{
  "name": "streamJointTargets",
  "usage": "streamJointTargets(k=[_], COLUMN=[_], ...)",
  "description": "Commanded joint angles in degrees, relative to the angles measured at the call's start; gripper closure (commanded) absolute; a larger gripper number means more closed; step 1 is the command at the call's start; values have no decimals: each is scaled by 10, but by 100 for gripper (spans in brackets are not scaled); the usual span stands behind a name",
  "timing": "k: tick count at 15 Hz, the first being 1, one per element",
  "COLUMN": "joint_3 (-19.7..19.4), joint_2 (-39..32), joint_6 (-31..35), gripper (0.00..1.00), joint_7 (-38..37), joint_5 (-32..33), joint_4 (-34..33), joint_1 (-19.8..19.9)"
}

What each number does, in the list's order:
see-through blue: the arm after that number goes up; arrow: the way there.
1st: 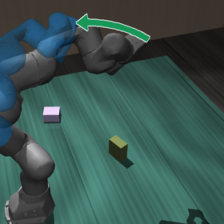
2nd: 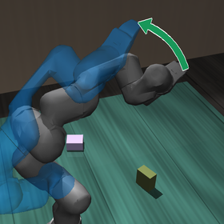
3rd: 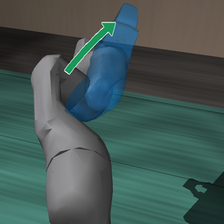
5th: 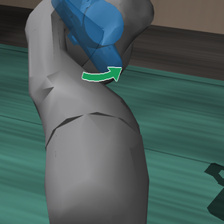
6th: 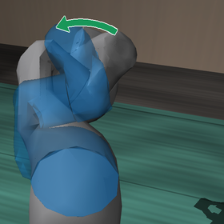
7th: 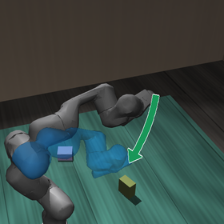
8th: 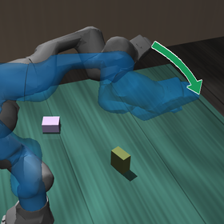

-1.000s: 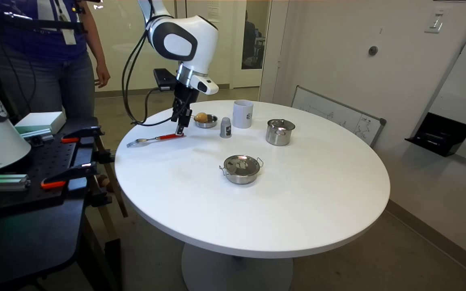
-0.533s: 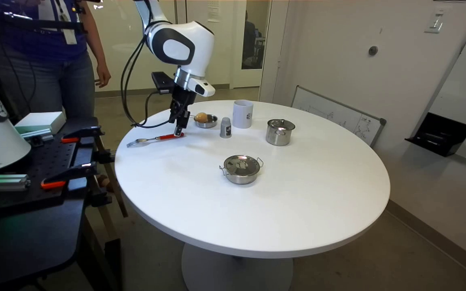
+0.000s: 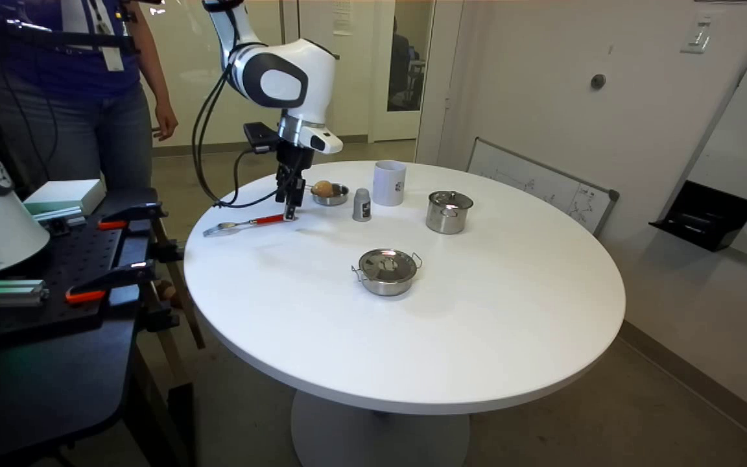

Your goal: Put the silver lid on top of the pot on the right, move the fork backwards

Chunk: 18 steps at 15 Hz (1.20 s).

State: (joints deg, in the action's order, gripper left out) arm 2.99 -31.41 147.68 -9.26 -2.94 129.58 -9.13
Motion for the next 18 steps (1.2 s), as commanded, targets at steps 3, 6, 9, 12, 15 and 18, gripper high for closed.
streamJointTargets(k=[3,6,9,12,15,18], joint_3=[-34,-42,-41,-35,-30,-26], joint_2=[4,2,-1,-1,-1,-2], joint_6=[-8,-5,-3,-10,-11,-8], gripper=[0,25,44,55,38,34], joint_7=[-69,-82,-76,-79,-81,-83], joint_5=[47,57,50,43,39,36], joint_4=[1,3,5,1,3,6], joint_1=[-45,-49,-37,-37,-37,-36])
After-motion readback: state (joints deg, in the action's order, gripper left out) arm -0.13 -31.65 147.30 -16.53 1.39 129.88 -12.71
